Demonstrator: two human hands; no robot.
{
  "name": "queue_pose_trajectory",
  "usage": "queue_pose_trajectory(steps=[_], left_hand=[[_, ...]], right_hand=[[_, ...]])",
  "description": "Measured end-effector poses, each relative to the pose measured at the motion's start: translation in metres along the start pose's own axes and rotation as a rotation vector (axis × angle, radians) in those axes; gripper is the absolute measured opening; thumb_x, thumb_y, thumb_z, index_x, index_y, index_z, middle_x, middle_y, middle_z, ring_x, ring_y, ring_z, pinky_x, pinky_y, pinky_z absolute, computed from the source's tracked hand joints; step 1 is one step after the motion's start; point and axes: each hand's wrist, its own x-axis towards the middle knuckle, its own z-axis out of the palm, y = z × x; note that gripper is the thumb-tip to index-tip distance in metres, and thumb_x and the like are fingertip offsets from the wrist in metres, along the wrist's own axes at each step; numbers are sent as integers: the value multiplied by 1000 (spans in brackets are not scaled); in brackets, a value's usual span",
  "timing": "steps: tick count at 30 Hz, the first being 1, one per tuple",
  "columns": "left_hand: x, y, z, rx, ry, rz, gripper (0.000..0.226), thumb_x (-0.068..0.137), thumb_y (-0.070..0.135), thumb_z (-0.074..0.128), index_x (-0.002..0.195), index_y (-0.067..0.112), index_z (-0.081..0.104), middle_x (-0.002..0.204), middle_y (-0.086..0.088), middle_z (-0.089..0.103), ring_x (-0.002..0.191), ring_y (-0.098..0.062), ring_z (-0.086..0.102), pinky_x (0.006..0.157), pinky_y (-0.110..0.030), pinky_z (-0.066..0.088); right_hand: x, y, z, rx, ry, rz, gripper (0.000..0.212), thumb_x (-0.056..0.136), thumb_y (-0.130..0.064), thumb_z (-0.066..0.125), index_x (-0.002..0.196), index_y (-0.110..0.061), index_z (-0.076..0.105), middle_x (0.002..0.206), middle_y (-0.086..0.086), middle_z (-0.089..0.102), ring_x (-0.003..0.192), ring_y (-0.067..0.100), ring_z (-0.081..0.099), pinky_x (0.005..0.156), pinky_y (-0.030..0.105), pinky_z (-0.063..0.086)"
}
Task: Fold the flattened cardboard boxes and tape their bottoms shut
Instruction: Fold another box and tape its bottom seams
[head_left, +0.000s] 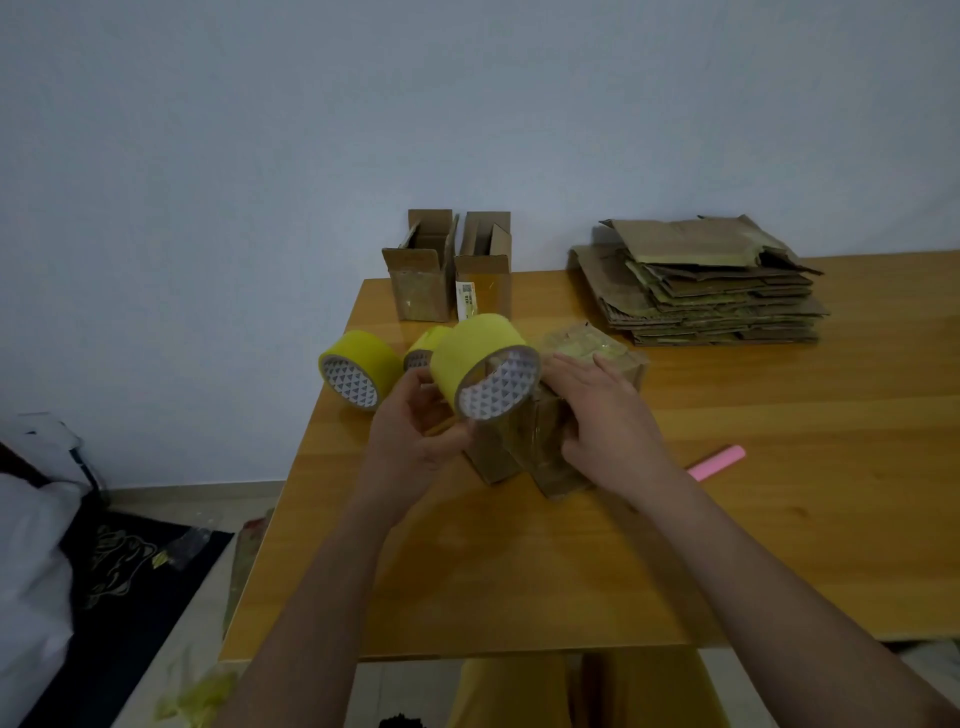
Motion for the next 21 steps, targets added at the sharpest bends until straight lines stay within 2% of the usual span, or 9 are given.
queue_pose_trajectory(steps=[4,6,8,11,13,15,17,19,21], left_hand=[[-8,-7,-18,90,-24,8,40,78,-9,71,102,20,58,99,1,71,97,-10,69,77,-22,54],[-9,-13,-24,168,-36,2,45,72,4,80,108,19,58,104,0,70,99,-11,68,81,-24,56],[-10,-14,-24,273,-44,-2,62,65,17,84,121,14,57,109,2,69,101,-8,67,79,-18,54],[-11,-15,-25,370,-67,-27,61,70,4,82,125,11,56,108,6,68,96,-2,66,73,-13,52],[-17,-21,-32,490,-74,-43,62,68,7,84,123,17,57,105,8,67,93,-2,66,71,-15,52],[-26,-28,-43,596,-73,-85,65,65,16,86,123,20,57,106,7,66,96,-8,65,75,-24,54],[-32,-31,-49,570,-94,-141,64,64,24,86,121,23,56,110,6,66,101,-10,64,84,-32,56],[-36,-26,-47,553,-150,-169,61,65,27,89,116,30,55,112,11,63,105,-6,61,90,-28,53],[-37,-14,-42,517,-210,-194,60,64,36,87,114,36,54,114,15,61,107,-1,58,89,-22,50]], right_hand=[[2,3,2,8,6,-1,70,80,-5,58,145,-27,43,152,-11,40,141,4,30,116,23,-3],[2,3,3,16,-1,3,69,80,-6,59,145,-27,43,151,-11,41,141,4,31,116,24,-3],[0,3,3,22,-6,-3,70,80,-5,59,145,-28,43,151,-11,40,141,4,30,116,23,-3],[-1,6,1,41,-4,-23,72,80,-2,56,146,-28,43,152,-12,40,142,4,29,115,22,-3],[0,9,-1,63,-6,-17,73,79,0,55,146,-28,43,152,-12,40,142,4,29,116,23,-1],[1,11,-2,71,-4,-16,73,78,1,54,145,-28,45,151,-12,41,141,4,31,116,23,0],[2,12,-1,110,-19,-9,71,77,-2,55,143,-27,47,150,-11,43,140,5,33,117,25,1],[3,16,-2,174,-52,8,68,75,-12,52,141,-27,49,149,-11,44,139,5,34,117,26,1],[4,18,-5,194,-75,7,69,72,-22,45,140,-30,49,148,-13,44,139,3,34,117,25,0]])
